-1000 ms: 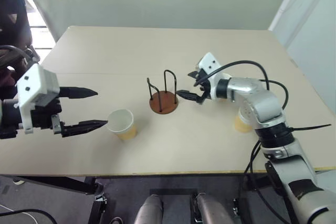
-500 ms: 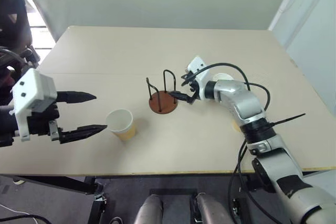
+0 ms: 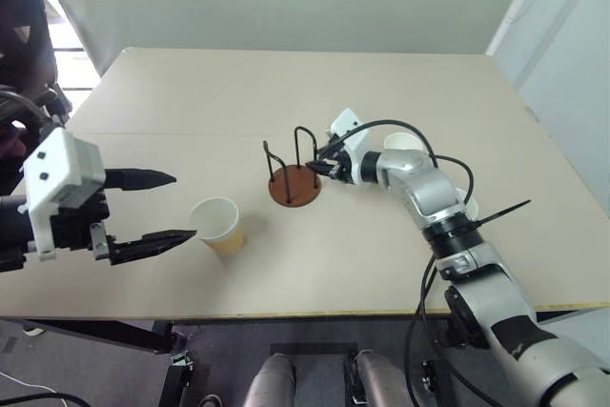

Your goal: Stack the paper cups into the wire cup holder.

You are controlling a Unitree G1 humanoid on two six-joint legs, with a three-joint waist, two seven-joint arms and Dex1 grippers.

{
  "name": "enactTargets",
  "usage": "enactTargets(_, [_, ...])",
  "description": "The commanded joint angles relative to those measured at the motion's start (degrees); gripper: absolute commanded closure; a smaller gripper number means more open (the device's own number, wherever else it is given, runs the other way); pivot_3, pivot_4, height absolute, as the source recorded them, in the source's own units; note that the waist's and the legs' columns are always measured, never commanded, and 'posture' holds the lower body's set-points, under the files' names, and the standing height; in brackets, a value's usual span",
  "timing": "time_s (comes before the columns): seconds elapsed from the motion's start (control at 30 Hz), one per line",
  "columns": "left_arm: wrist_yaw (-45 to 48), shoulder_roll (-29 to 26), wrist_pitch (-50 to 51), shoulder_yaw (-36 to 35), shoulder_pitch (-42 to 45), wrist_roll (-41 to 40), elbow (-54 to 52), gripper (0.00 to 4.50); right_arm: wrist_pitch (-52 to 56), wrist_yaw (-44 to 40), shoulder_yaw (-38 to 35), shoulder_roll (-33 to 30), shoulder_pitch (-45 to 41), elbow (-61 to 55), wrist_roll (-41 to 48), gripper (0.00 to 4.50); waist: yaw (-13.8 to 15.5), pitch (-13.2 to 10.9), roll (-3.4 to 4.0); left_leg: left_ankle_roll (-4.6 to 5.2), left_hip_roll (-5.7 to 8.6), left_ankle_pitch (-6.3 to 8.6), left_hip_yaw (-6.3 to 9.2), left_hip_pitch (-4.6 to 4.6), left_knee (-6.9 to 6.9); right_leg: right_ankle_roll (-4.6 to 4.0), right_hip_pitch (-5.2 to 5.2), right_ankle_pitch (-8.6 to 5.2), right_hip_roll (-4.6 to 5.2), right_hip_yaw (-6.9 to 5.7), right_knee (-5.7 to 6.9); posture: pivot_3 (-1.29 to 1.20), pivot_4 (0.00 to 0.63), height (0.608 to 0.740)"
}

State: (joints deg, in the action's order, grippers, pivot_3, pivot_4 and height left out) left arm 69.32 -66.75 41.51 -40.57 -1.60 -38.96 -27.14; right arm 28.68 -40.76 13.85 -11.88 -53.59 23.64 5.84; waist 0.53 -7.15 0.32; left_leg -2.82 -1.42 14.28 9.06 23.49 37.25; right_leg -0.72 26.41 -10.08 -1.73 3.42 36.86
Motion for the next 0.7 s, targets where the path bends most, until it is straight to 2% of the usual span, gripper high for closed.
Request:
enactTargets(0.03, [-0.46,-0.08,0.31,-2.48,-0.05,-0.60,-1.32,0.00,-1.53,0.66,-1.67,0.24,-1.90,-0.55,-0.12,3.90,0.01,0.00,0.00,-0.01,-0.01,0.00,0.00,0.00,0.00,-0.02,0.00,-0.01,0.00,-0.01,0.00,0.00,0.150,0.740])
enactTargets(0.07, [-0.48,-0.07,0.32,-2.44,-0.05,-0.61,-1.34,0.00,-1.51,0.61,-1.71,0.18,-1.96,-0.59,-0.12,4.30,0.01,0.00,0.00,-0.01,-0.02,0.00,0.00,0.00,0.00,-0.03,0.00,-0.01,0.00,-0.01,0.00,0.00,0.150,0.740])
enactTargets(0.1, [-0.53,-0.09,0.26,-2.27,0.02,-0.58,-1.27,0.00,-1.12,0.47,-1.76,0.00,-2.01,-0.99,-0.04,4.49,0.01,0.00,0.00,-0.02,-0.02,0.00,0.00,0.00,0.00,-0.03,0.00,-0.02,-0.01,-0.01,0.00,0.00,0.150,0.740])
enactTargets(0.23, [-0.44,-0.25,-0.04,-1.96,0.14,-0.51,-0.96,0.00,3.10,-1.74,-1.03,-2.14,0.09,-7.17,0.64,4.49,0.06,0.00,0.00,-0.06,-0.03,0.01,-0.01,0.00,0.00,-0.03,0.00,-0.01,-0.01,-0.02,0.00,0.00,0.150,0.740])
enactTargets(0.47, [0.08,-0.87,-1.39,0.52,1.47,-0.37,0.64,0.00,12.62,-11.13,2.41,-10.42,10.87,-28.61,5.49,4.49,0.24,0.06,-0.11,-0.46,-0.22,0.17,-0.10,0.01,0.10,0.13,-0.09,0.08,-0.14,-0.08,-0.03,0.00,0.150,0.740])
enactTargets(0.6, [0.40,-1.53,-2.54,3.21,3.21,0.14,2.15,0.00,12.66,-15.63,2.48,-14.37,13.83,-32.51,8.23,4.49,0.15,0.08,-0.14,-0.50,-0.31,0.15,-0.11,-0.15,0.11,0.11,-0.19,0.07,-0.26,-0.06,0.01,0.00,0.150,0.740])
enactTargets(0.7, [0.97,-1.86,-3.03,4.33,4.40,0.06,3.03,0.00,11.03,-19.31,2.10,-16.26,15.35,-34.41,10.78,4.49,0.08,0.08,-0.14,-0.48,-0.37,0.12,-0.11,-0.38,0.12,-0.30,-0.37,-0.18,-0.37,-0.01,0.04,0.00,0.150,0.740])
